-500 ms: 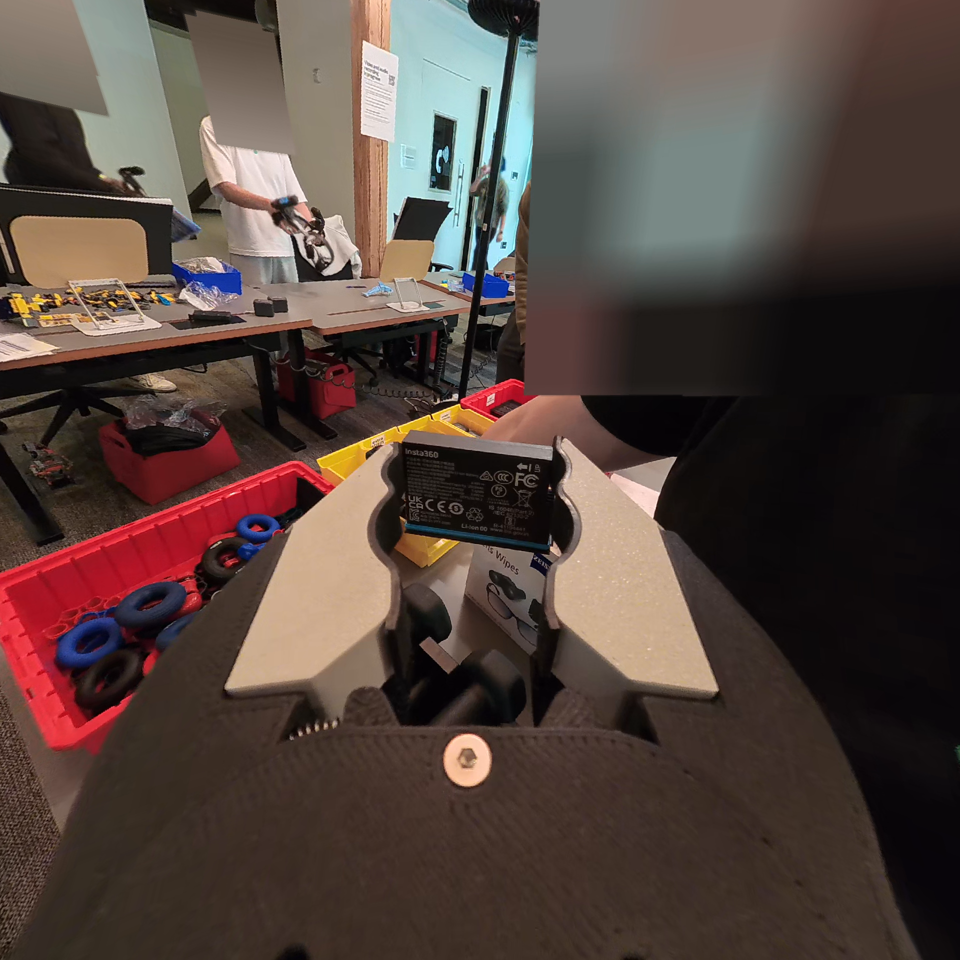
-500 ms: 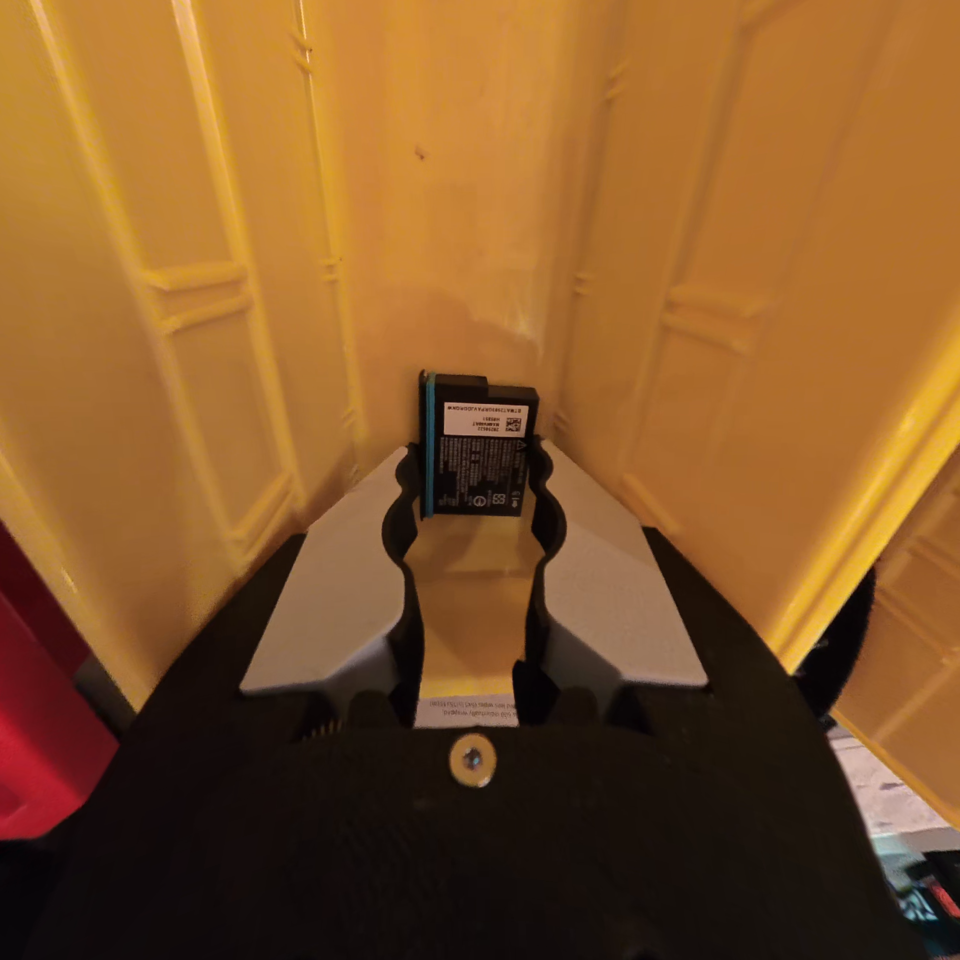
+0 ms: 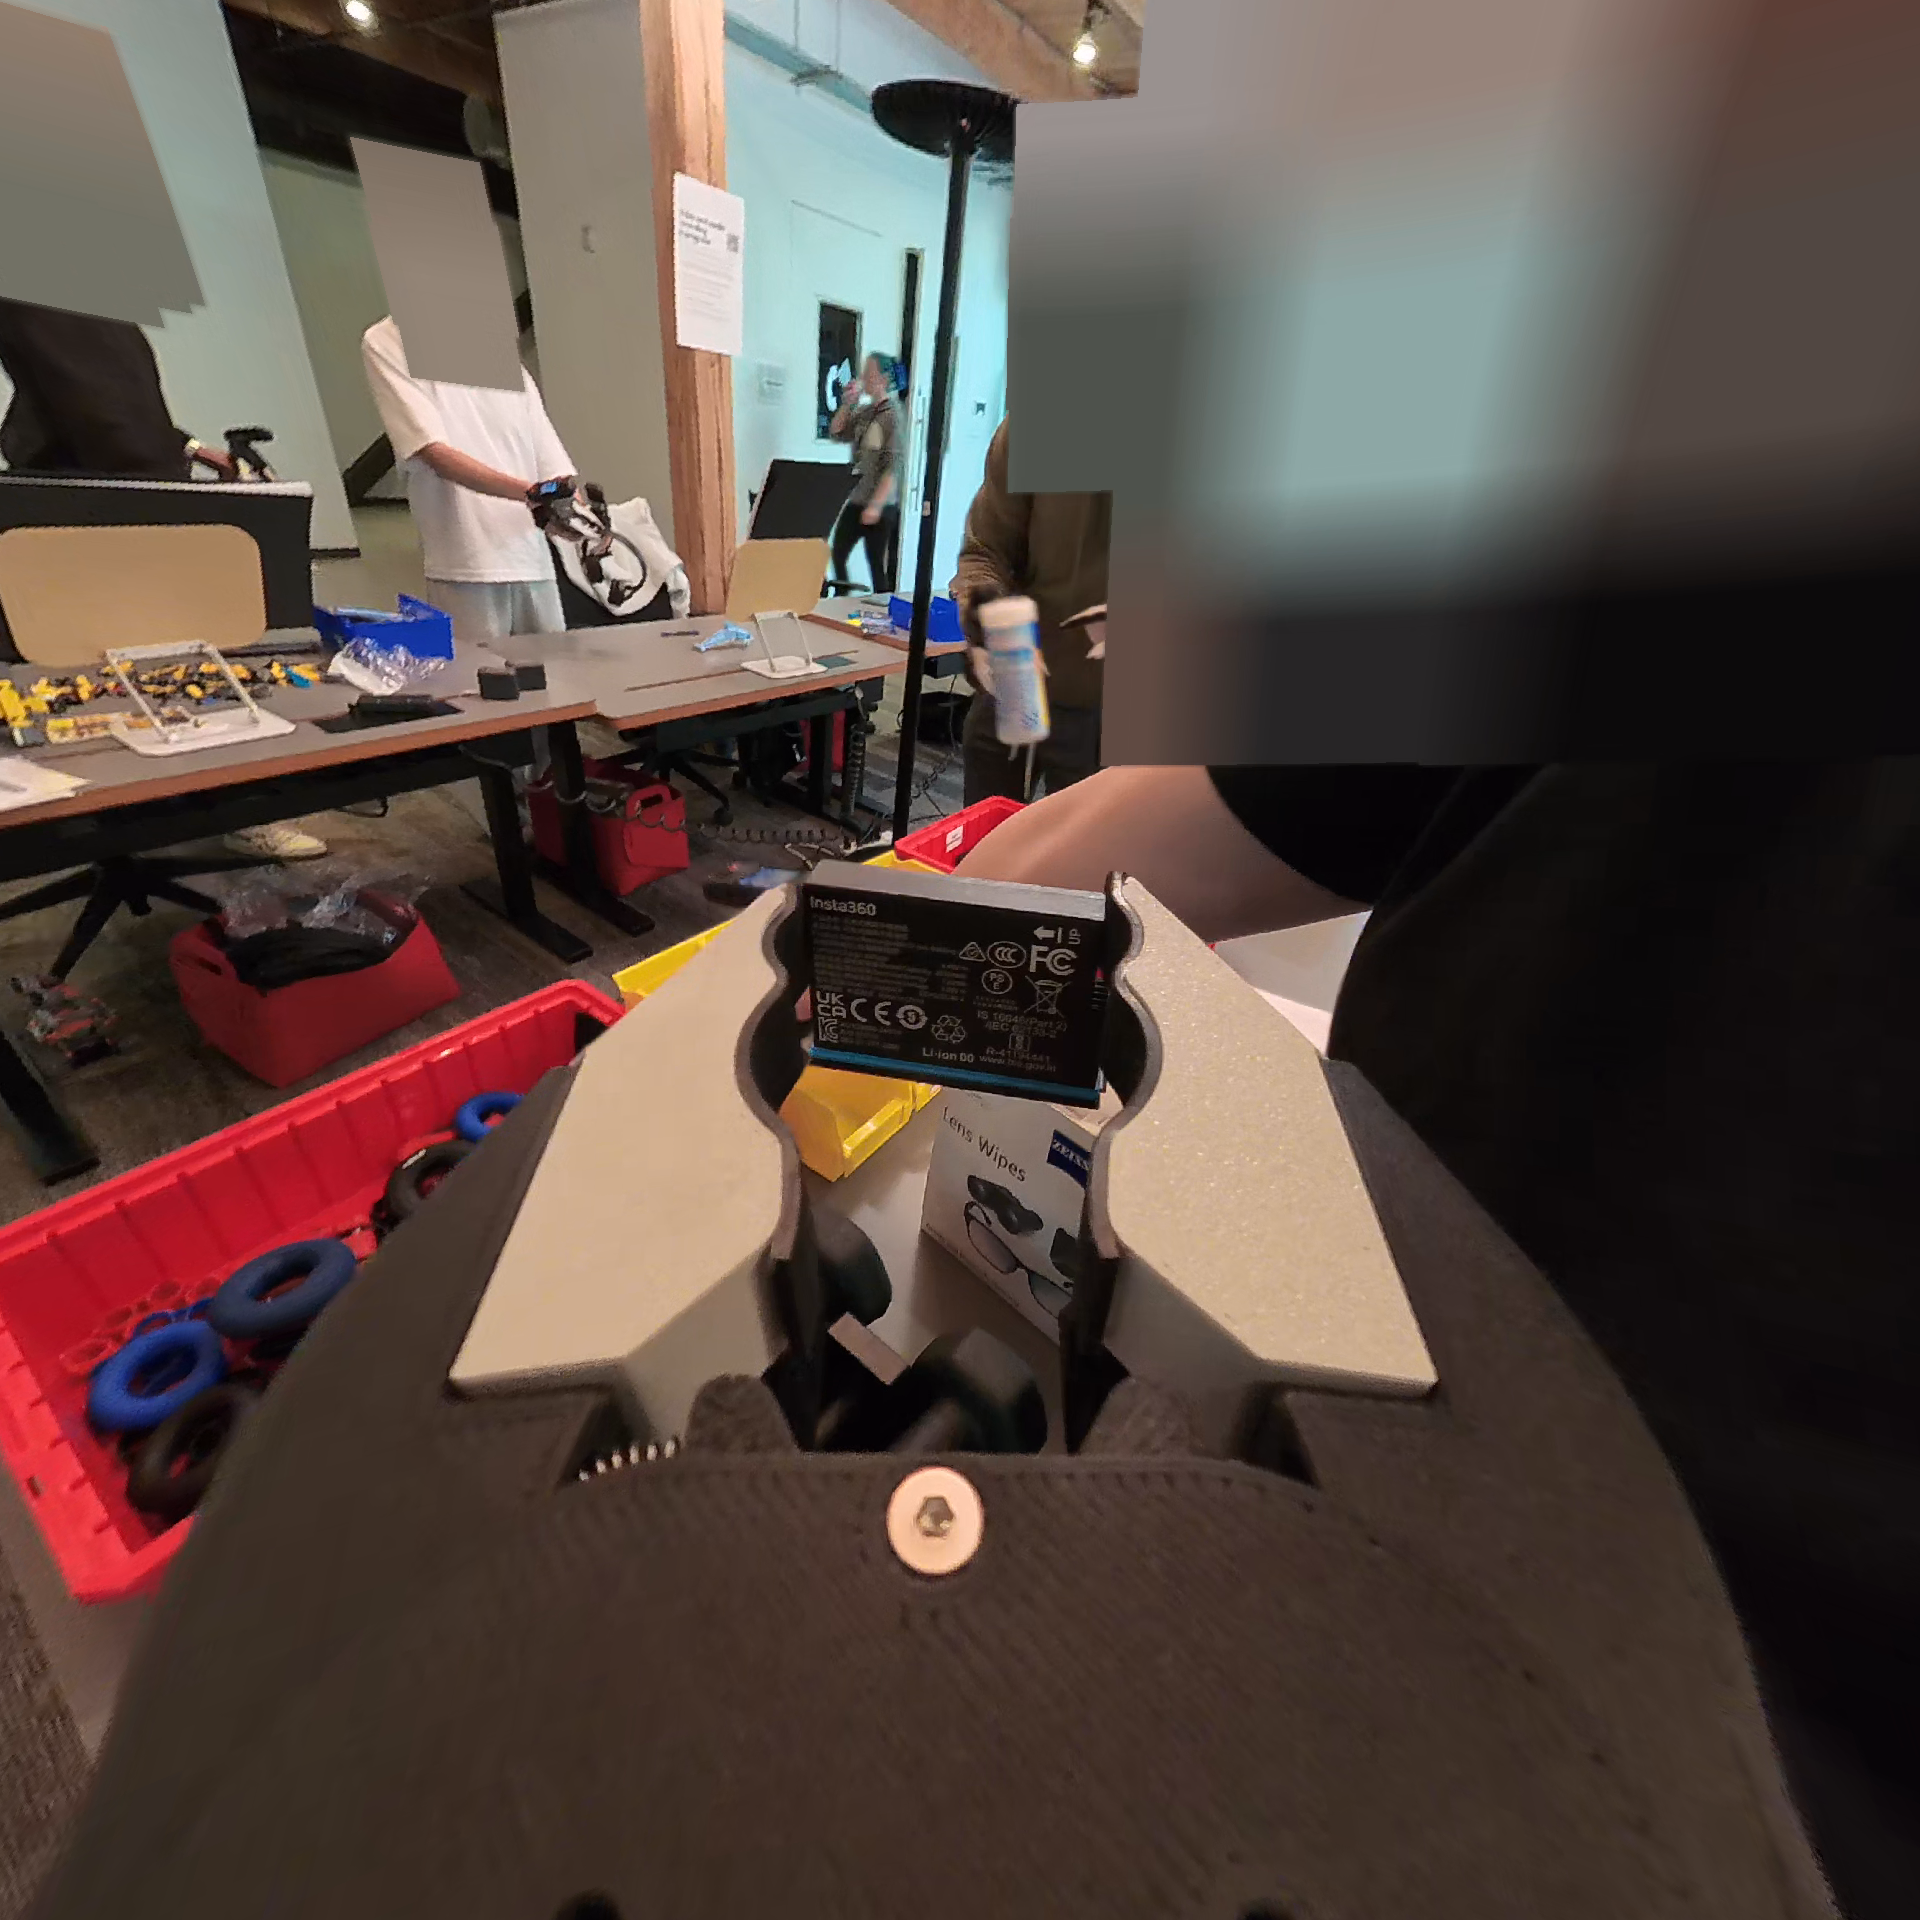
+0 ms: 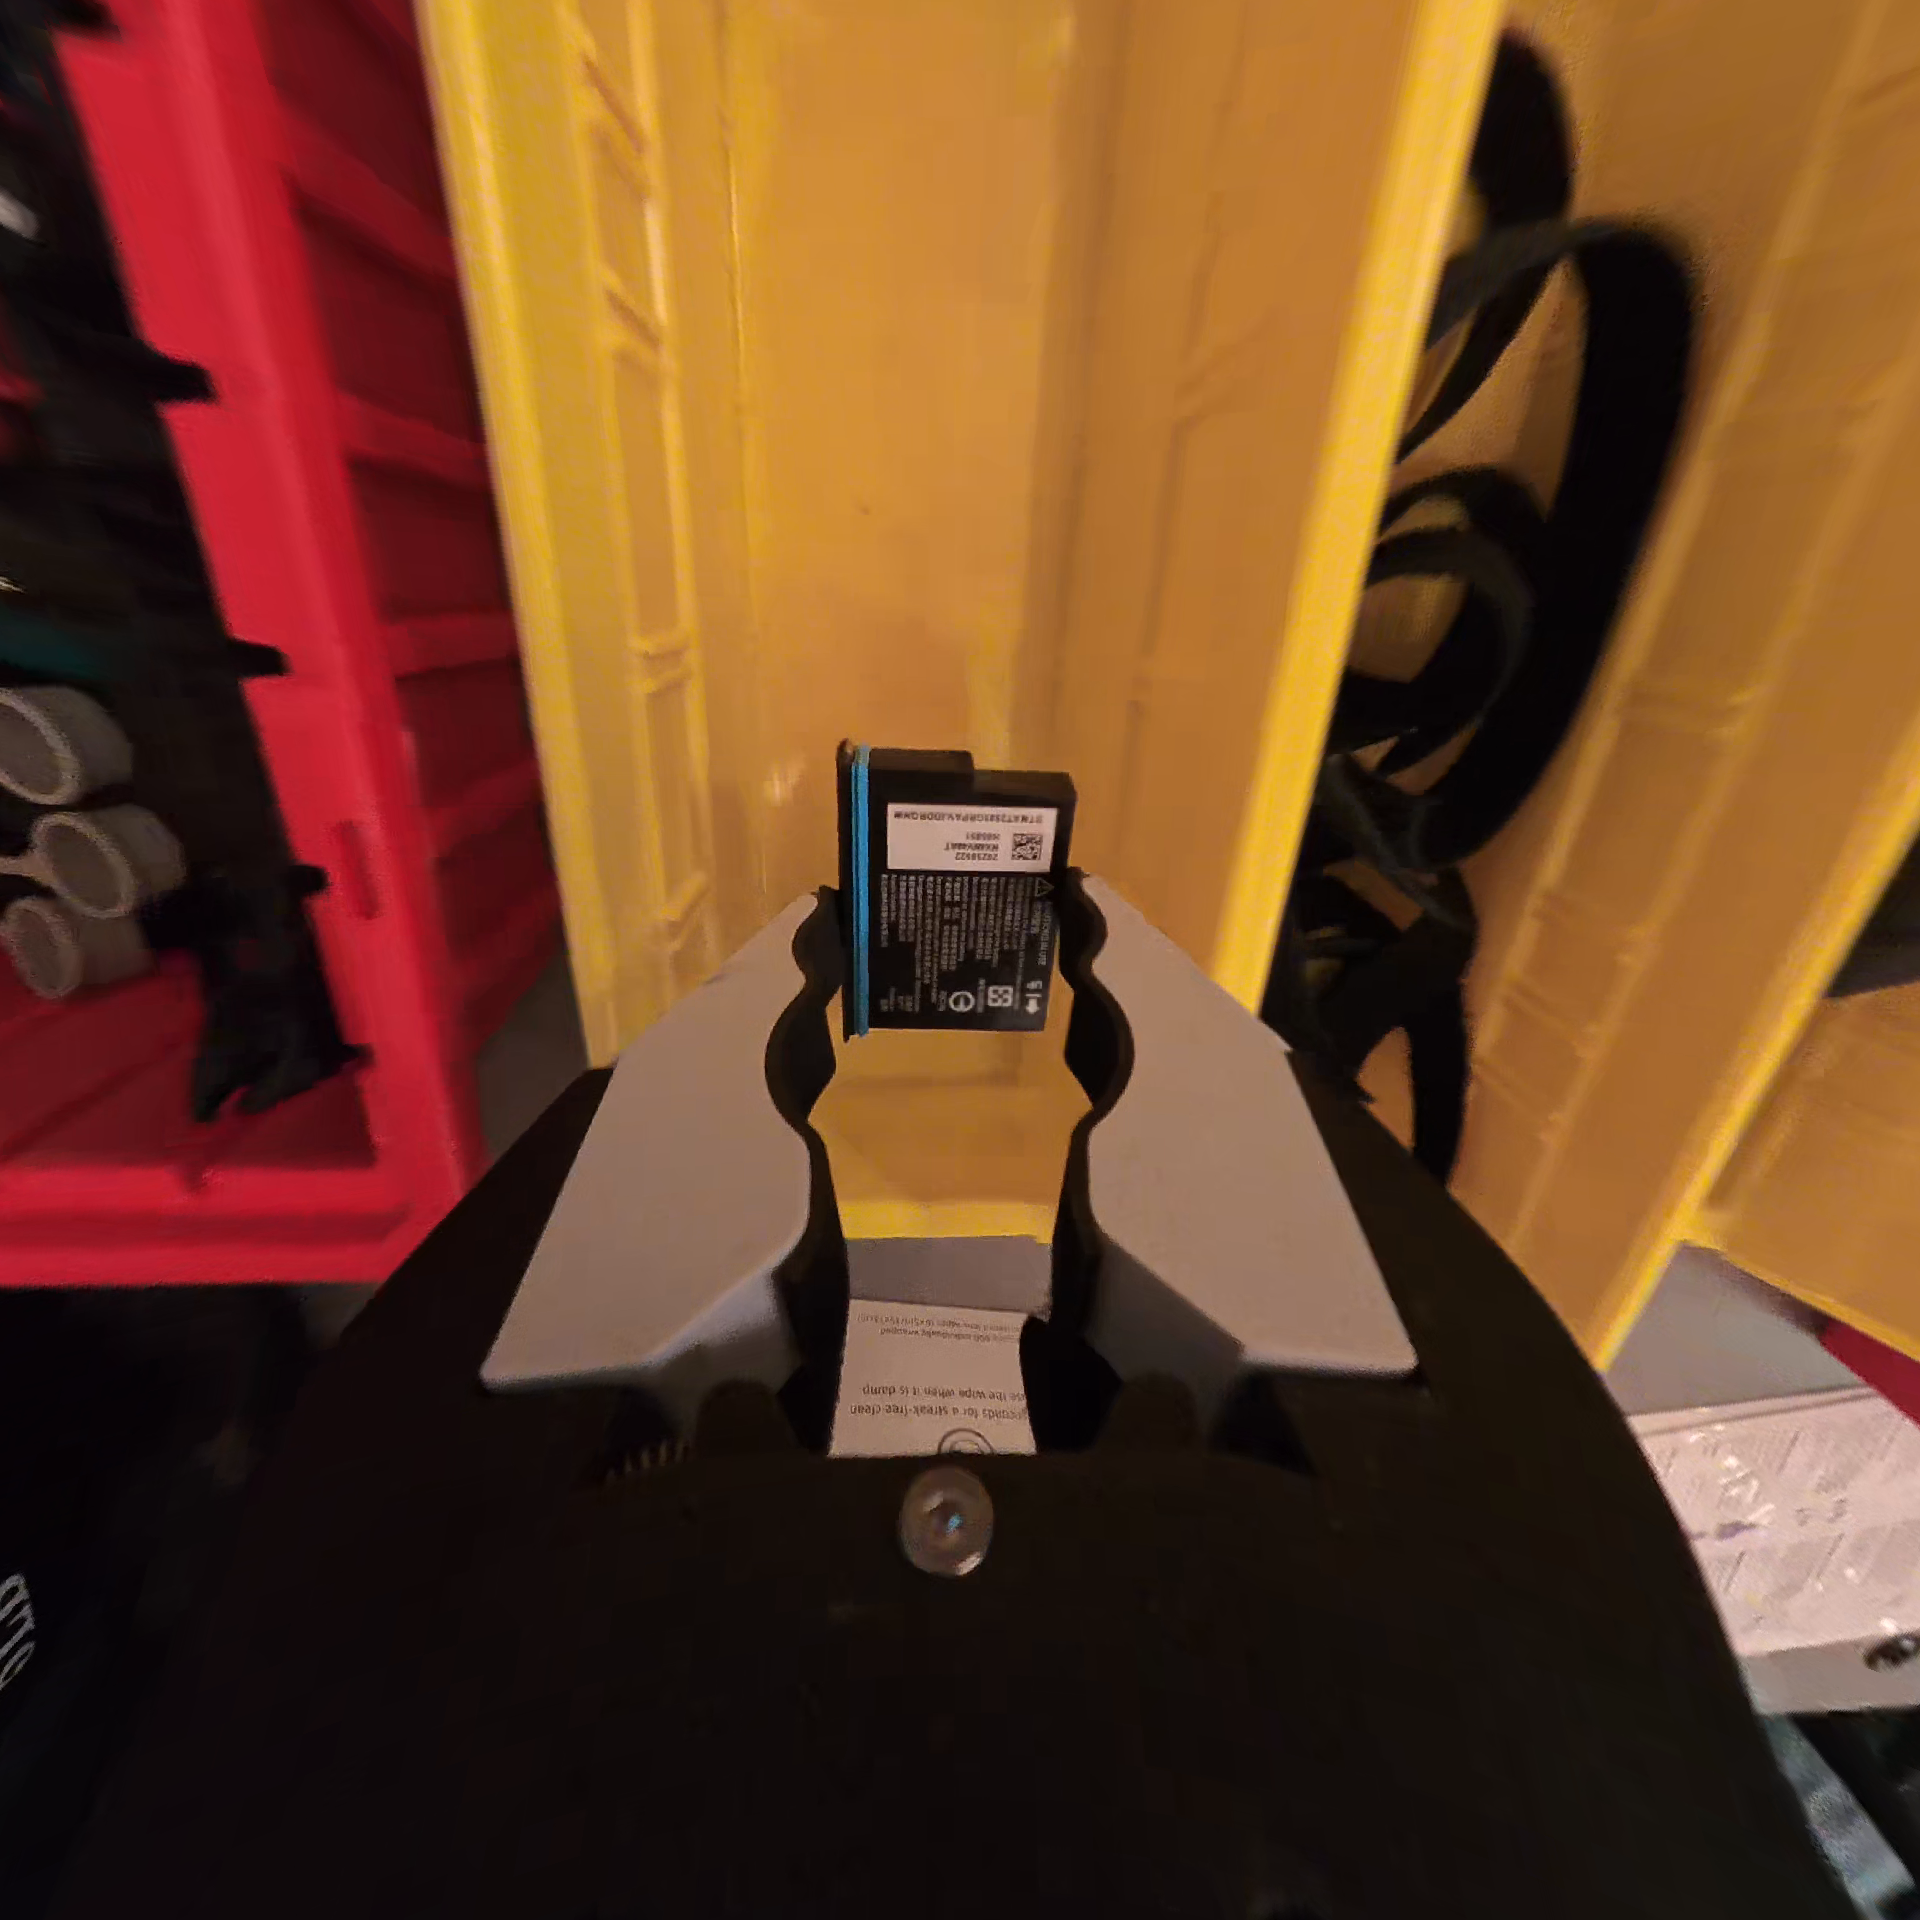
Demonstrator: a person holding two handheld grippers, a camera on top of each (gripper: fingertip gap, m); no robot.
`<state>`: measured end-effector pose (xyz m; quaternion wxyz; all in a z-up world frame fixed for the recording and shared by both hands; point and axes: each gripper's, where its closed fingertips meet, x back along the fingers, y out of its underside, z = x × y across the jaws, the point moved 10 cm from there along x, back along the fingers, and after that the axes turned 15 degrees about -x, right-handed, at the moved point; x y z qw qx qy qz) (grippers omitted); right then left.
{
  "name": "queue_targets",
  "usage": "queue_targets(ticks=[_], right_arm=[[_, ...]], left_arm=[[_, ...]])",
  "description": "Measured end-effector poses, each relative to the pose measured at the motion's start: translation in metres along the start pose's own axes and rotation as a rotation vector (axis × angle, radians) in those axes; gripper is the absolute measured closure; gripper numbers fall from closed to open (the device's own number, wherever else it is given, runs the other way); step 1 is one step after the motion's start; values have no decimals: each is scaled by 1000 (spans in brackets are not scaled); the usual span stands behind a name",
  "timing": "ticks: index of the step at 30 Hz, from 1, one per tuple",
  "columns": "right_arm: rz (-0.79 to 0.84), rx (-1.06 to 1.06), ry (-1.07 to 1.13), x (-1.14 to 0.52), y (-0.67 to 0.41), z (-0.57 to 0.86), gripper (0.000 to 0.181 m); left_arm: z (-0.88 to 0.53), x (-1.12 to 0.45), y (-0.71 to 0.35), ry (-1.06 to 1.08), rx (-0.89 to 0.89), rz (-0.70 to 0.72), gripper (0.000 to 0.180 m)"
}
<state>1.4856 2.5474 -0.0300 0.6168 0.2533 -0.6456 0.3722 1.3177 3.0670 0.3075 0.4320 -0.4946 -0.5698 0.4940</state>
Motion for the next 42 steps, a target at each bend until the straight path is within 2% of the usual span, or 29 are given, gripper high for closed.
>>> queue_targets(ticks=[6, 13, 16, 23, 27, 32, 35, 39, 42], right_arm=[[247, 46, -112, 75, -23, -3, 139], [708, 164, -311, 200, -9, 5, 139], [874, 261, -483, 248, 28, 15, 139], [1157, 363, -613, 327, 177, 58, 140], [1304, 353, -508, 372, 283, 92, 140], [1435, 302, -317, 424, 438, 147, 139], [1477, 145, -230, 443, 528, 176, 139], [1537, -85, -66, 462, 635, 218, 140], [1575, -160, 100, 479, 712, 256, 140]], left_arm=[[8, 0, -9, 39, -28, 33, 125], [27, -2, -21, 73, -47, 69, 125], [30, -9, -18, 90, -30, 78, 125], [23, -29, 1, 240, -5, 50, 125], [12, -57, 4, 393, -99, 55, 125], [29, -96, -12, 477, -226, 106, 125], [61, -119, -23, 517, -265, 161, 125], [139, -164, -43, 726, -208, 224, 125], [227, -195, -68, 860, -267, 288, 125]])
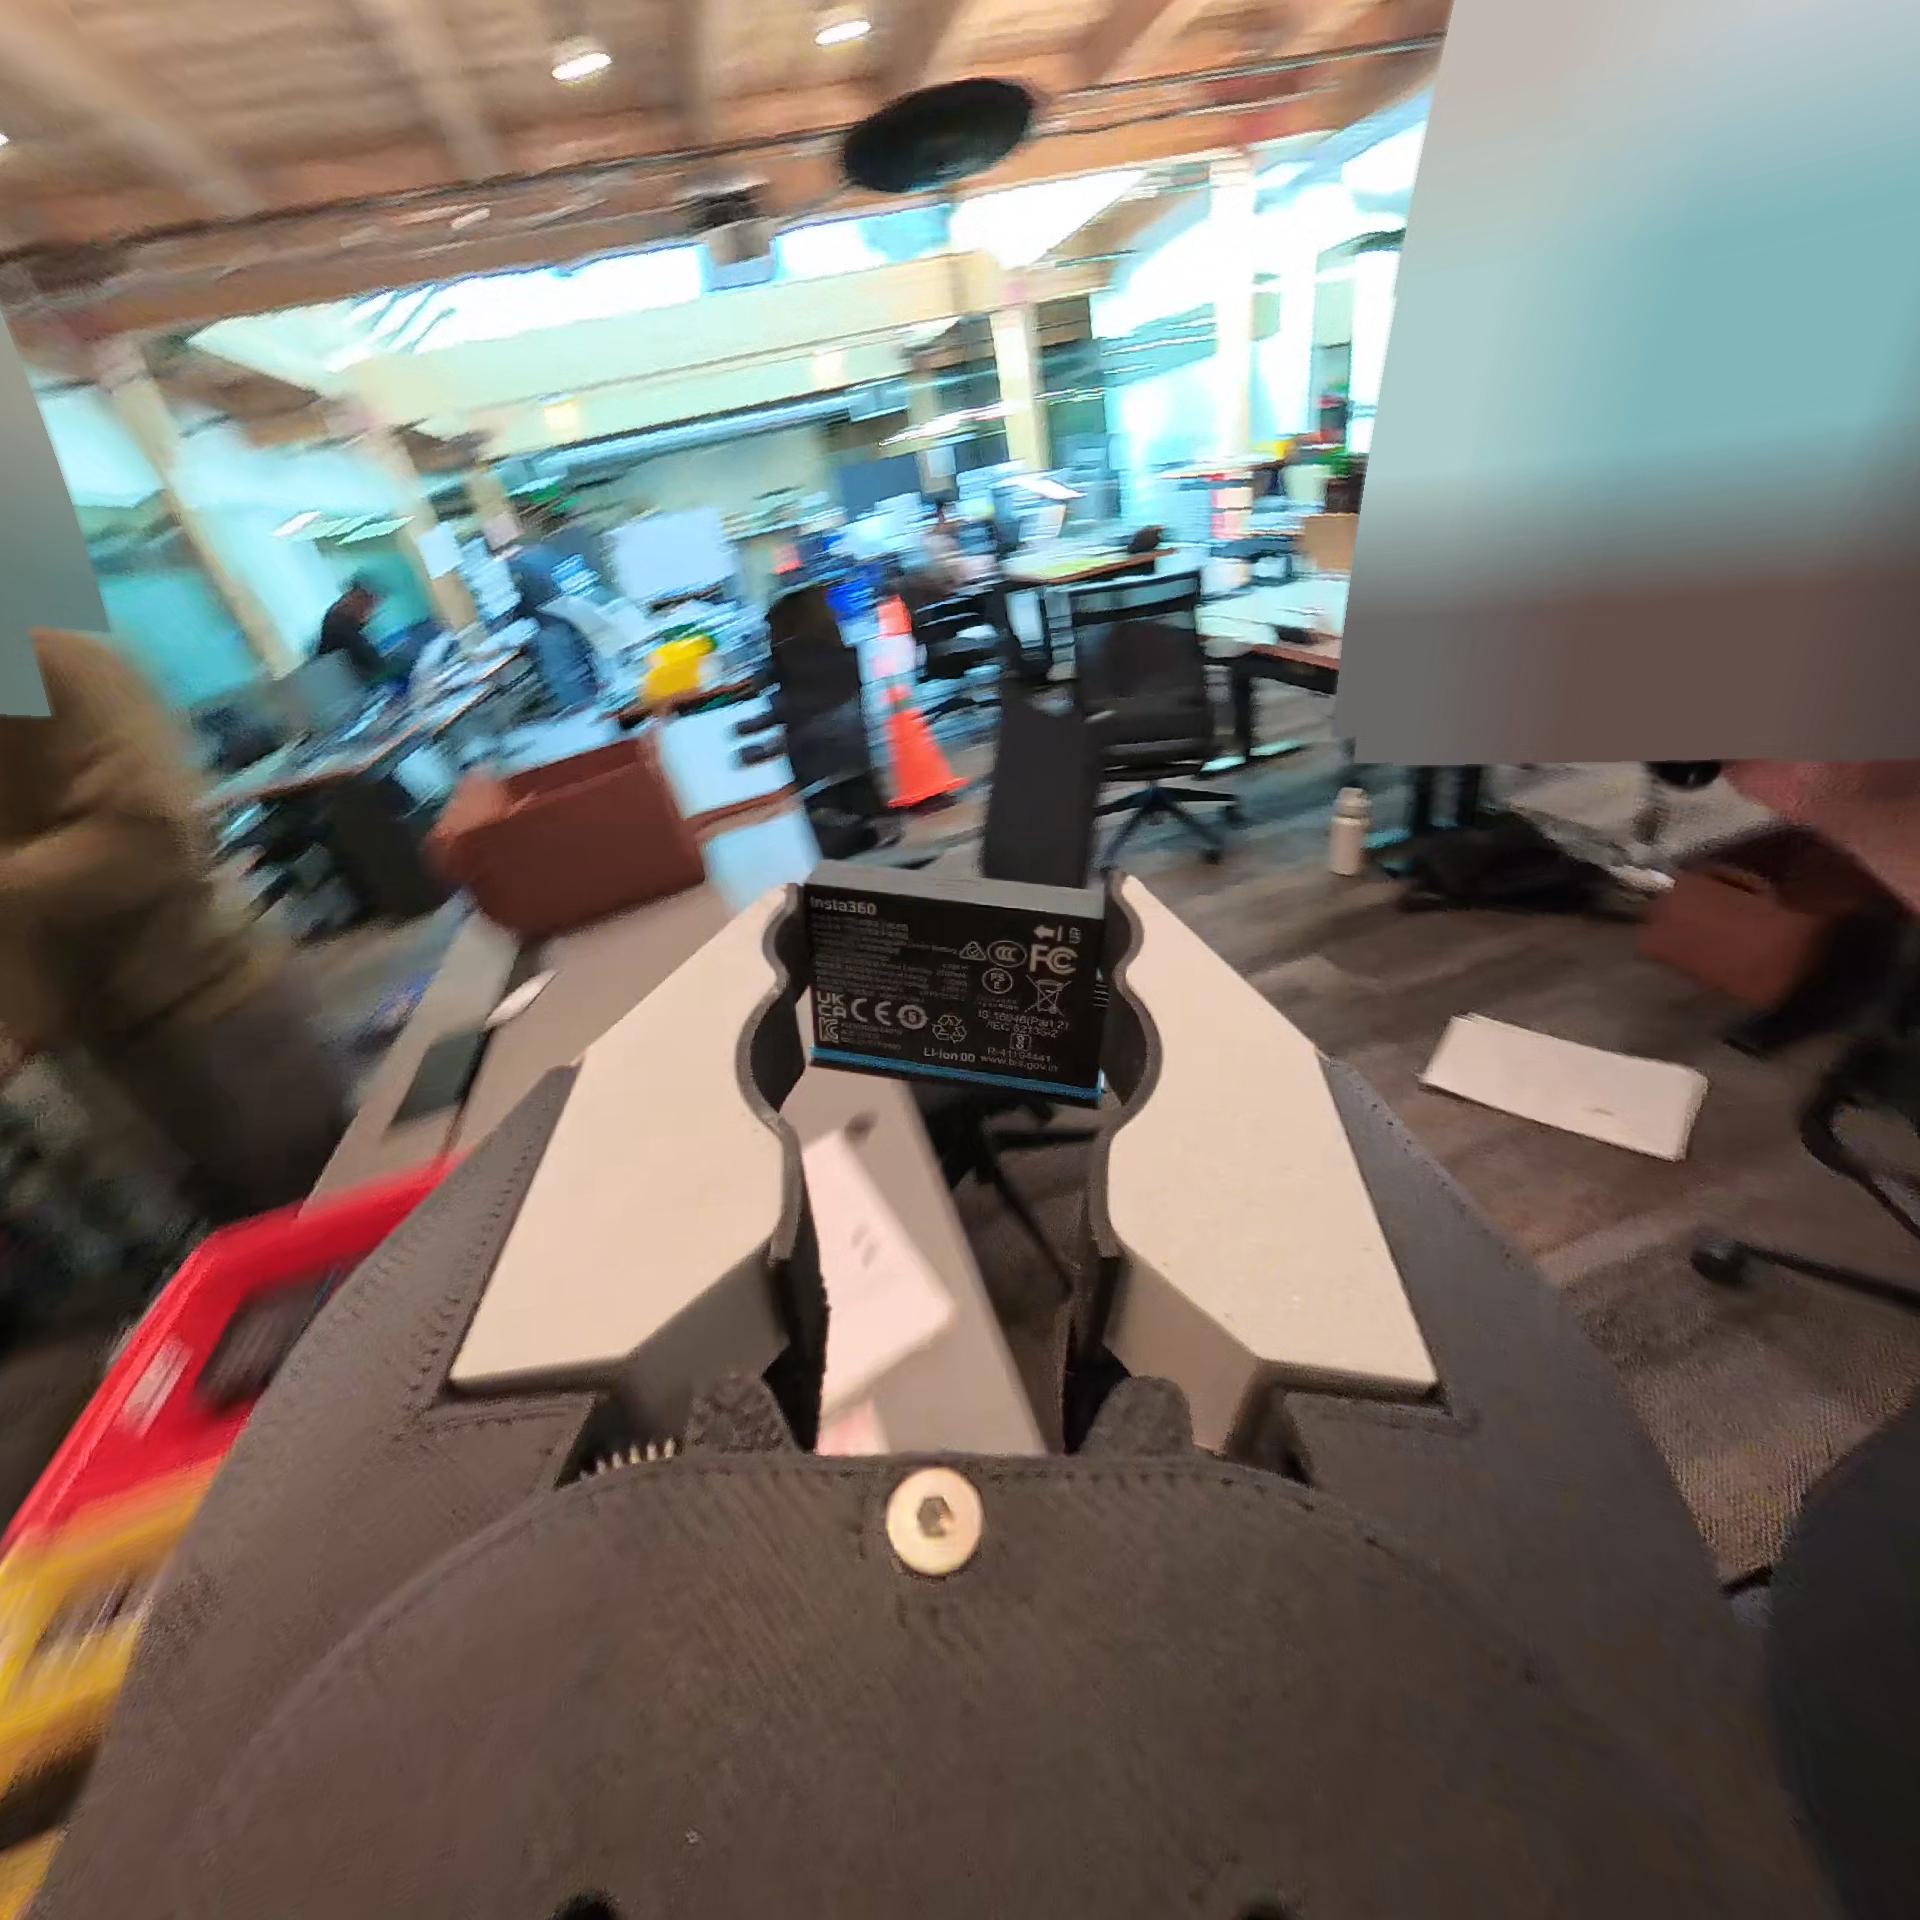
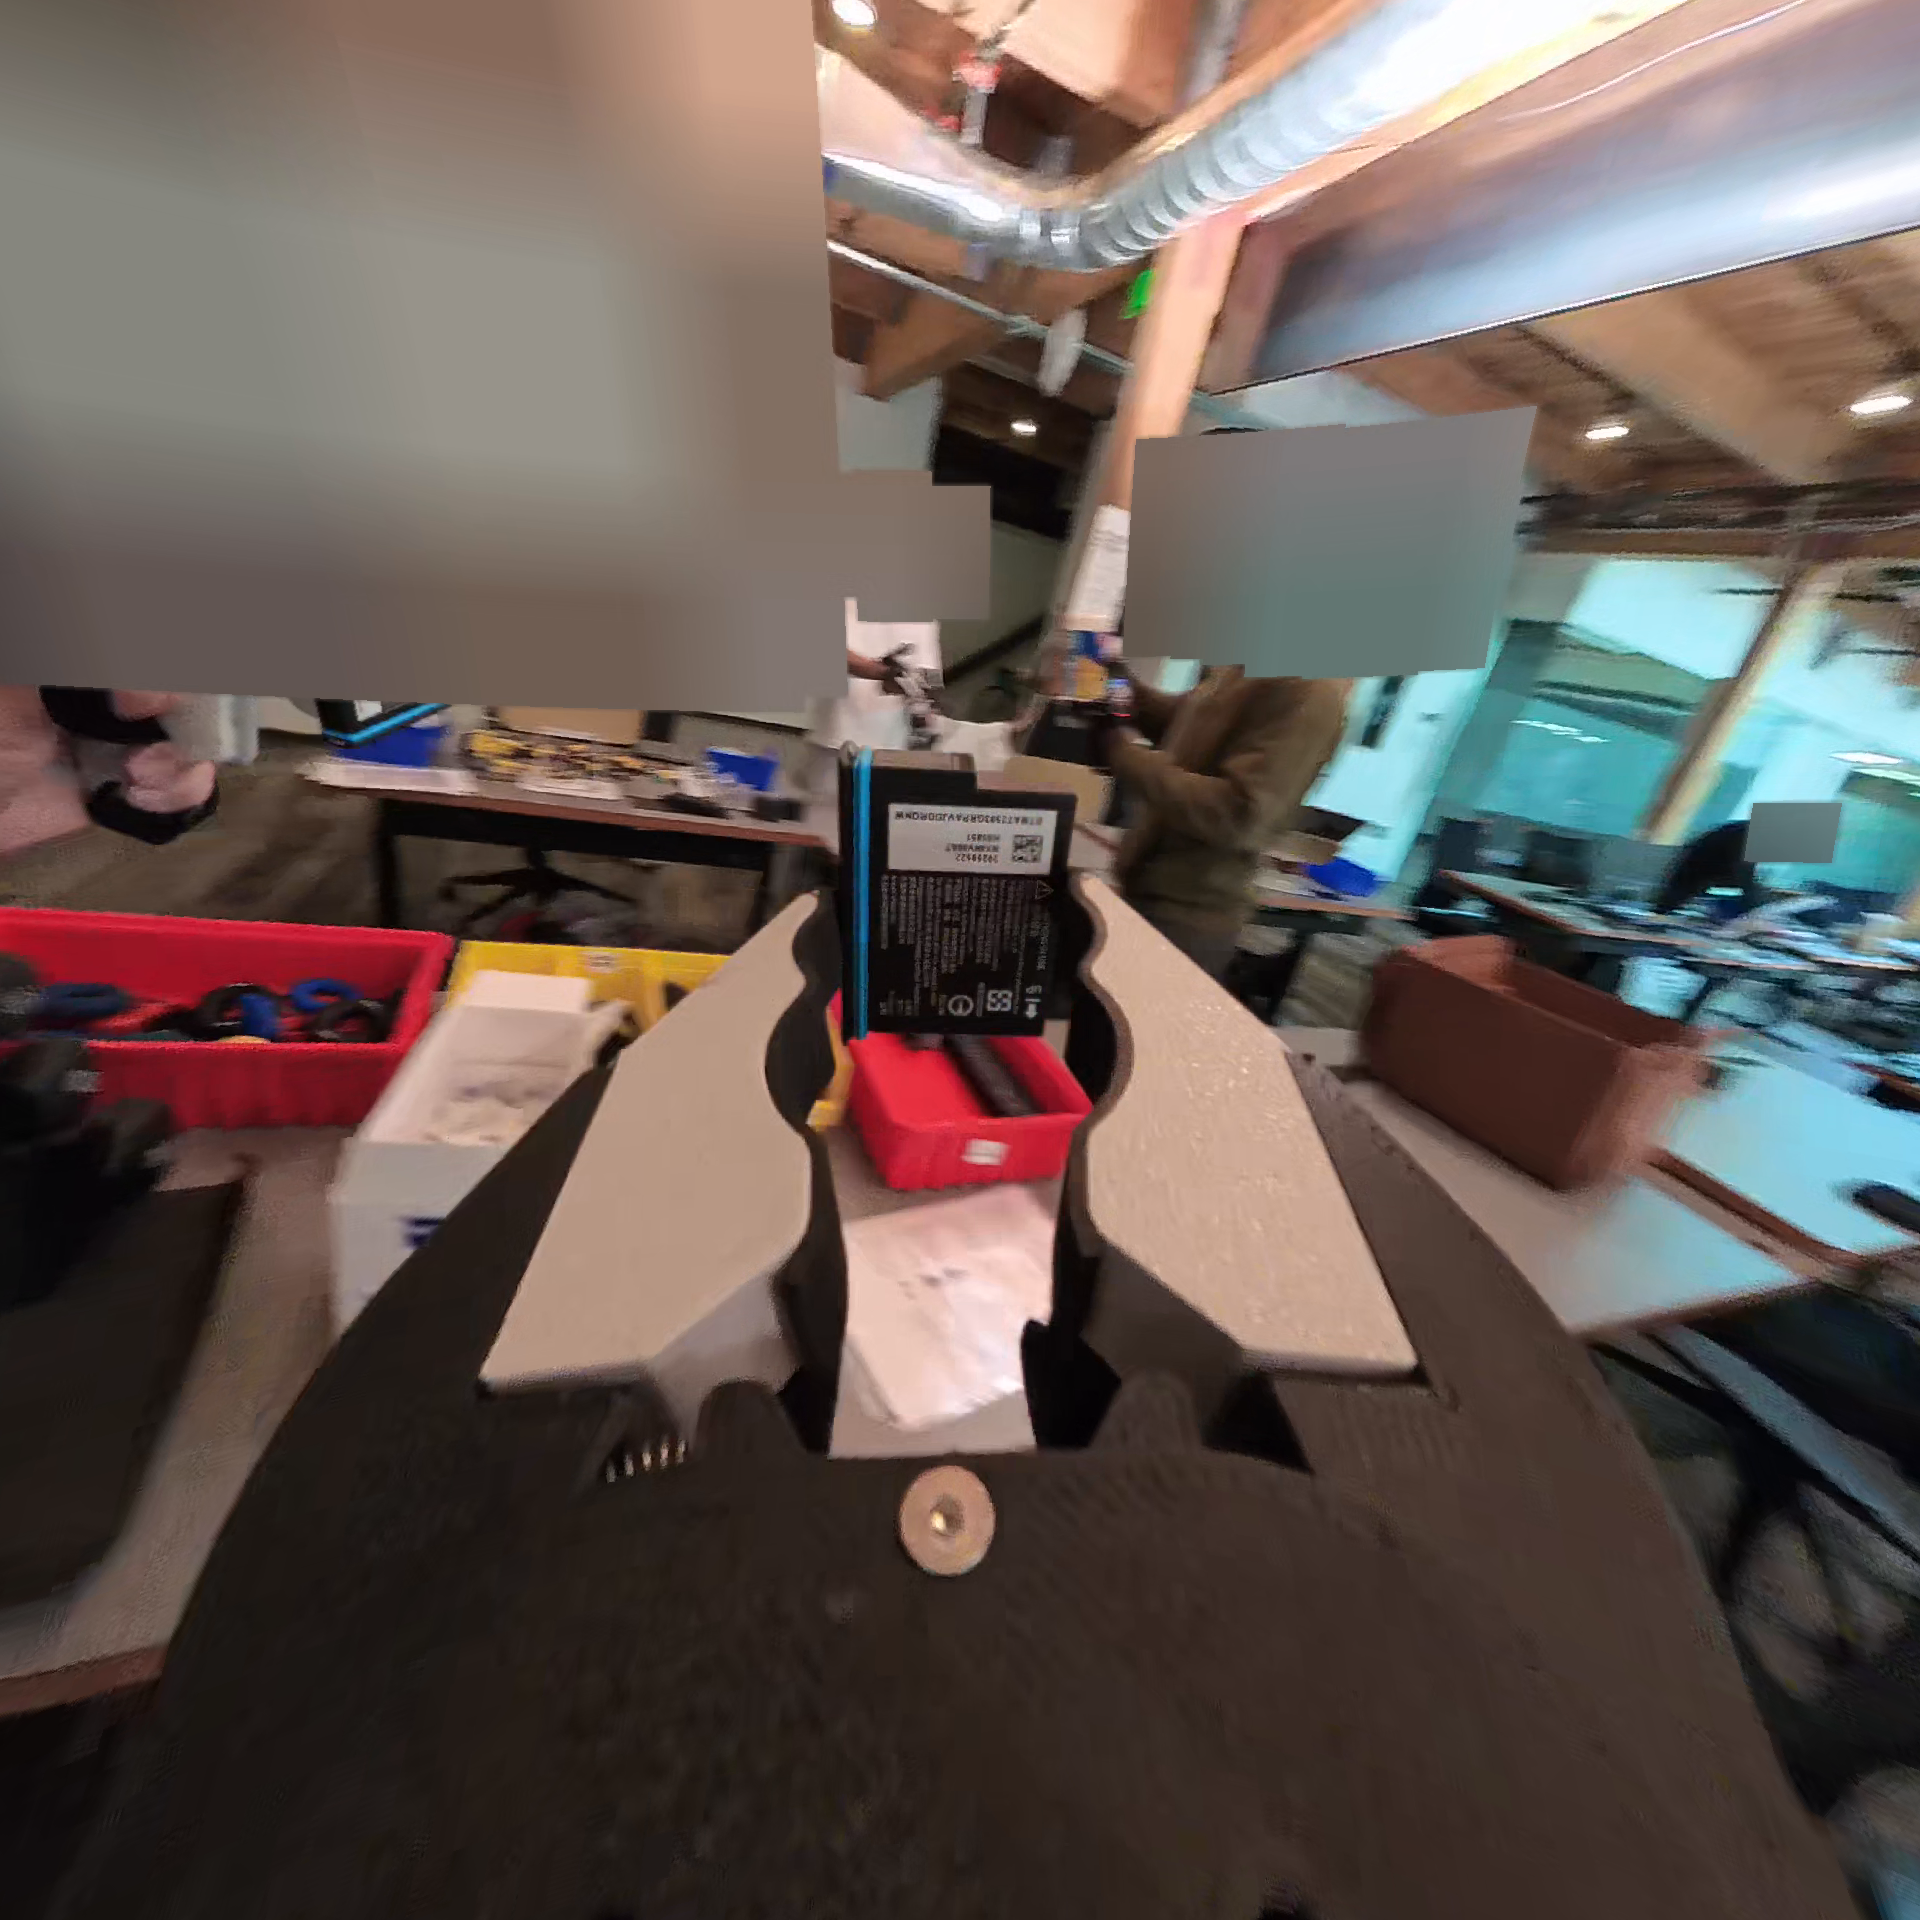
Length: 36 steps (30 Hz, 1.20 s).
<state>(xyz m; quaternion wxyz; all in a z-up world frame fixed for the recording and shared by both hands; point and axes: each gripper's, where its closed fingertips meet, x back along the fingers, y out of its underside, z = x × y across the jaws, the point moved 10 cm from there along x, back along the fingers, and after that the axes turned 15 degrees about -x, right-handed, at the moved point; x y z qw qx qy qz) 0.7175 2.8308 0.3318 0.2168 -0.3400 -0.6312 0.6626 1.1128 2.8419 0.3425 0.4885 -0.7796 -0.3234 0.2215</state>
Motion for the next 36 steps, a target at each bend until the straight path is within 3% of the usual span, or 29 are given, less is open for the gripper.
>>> queue_targets(ticks=[5, 10, 19, 29, 36], right_arm=[[16, 159, 245, 108, -41, 105, 140], [-28, 190, 429, 185, -81, 239, 140], [77, 116, 618, 236, -75, 519, 139], [42, 208, 889, 263, -120, 792, 140], [11, 251, 927, 299, -129, 1022, 140]], left_arm=[[65, -175, -37, 196, -65, 155, 125], [148, -359, -70, 394, -35, 300, 125], [224, -666, -70, 669, -43, 306, 125], [252, -1061, -124, 911, -85, 510, 125], [309, -1316, -125, 902, 6, 559, 125]])
